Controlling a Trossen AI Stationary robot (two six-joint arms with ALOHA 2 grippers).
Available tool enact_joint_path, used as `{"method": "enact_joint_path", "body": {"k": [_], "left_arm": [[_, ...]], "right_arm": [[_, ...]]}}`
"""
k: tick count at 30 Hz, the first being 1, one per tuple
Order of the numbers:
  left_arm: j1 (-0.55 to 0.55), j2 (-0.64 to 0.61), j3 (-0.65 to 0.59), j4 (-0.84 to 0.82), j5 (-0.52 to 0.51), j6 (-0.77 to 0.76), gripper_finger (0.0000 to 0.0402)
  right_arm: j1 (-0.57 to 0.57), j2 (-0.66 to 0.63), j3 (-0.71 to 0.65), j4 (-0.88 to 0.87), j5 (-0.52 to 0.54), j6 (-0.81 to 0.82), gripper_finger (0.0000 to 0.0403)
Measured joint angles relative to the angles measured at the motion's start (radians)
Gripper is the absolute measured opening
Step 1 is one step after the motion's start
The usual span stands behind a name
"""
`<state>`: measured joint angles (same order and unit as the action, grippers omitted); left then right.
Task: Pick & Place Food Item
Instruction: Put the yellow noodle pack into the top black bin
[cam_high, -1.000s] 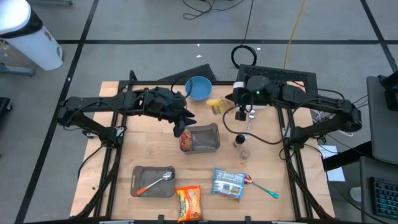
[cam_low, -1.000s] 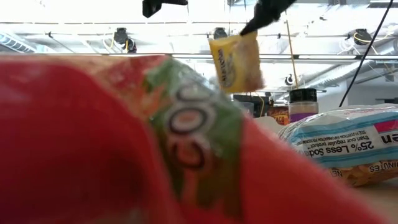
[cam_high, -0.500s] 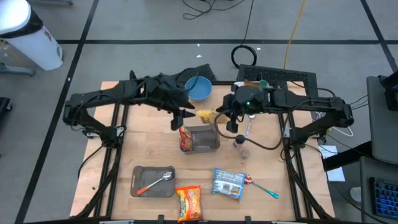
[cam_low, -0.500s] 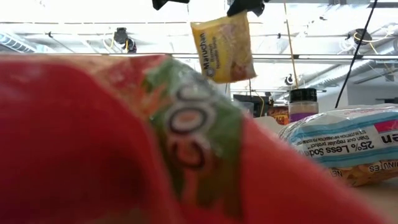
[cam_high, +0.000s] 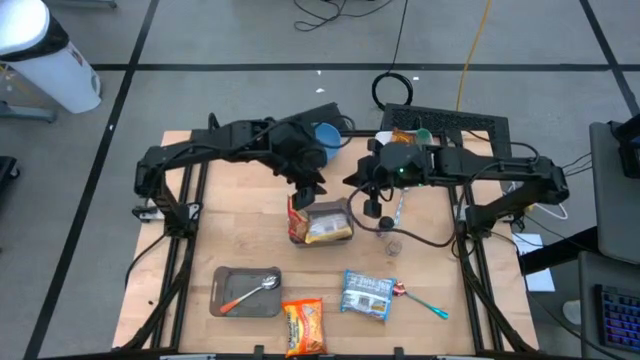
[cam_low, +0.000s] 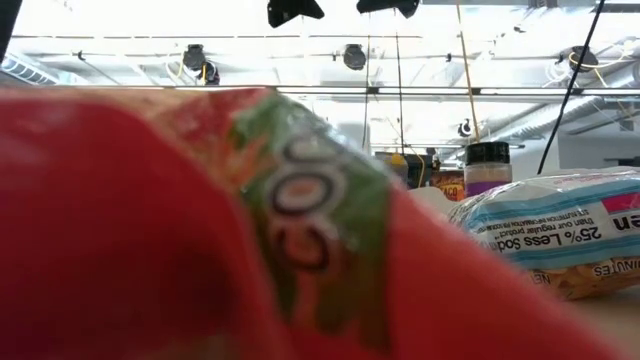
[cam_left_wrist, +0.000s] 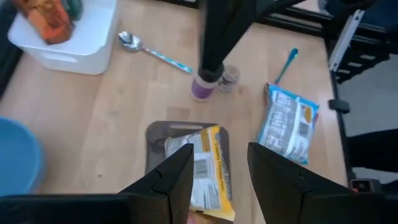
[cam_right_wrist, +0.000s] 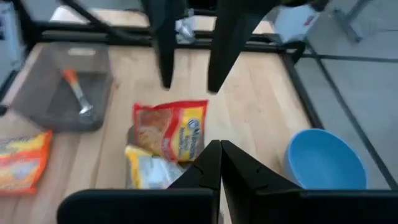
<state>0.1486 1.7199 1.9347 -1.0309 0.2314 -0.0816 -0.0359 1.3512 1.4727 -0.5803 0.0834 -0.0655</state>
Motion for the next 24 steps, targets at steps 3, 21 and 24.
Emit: {"method": "enact_joint_path", "body": {"k": [3,21,24], "left_arm": [[0.000,-0.006,0.002,0.002,-0.001,-0.006,0.0157],[0.004,-0.005,0.002,0.008,-0.033,-0.004,0.0157],[0.004,-0.005,0.002,-0.017,-0.034,0.009,0.0157]], "right_arm": [[0.002,-0.007,0.000,0.004,-0.011,-0.007,0.0000],[-0.004,-0.018,0.000,0.003,-0.036,-0.081,0.0003],[-0.004,-0.018,0.000,0.006,-0.035,-0.079,0.0020]]}}
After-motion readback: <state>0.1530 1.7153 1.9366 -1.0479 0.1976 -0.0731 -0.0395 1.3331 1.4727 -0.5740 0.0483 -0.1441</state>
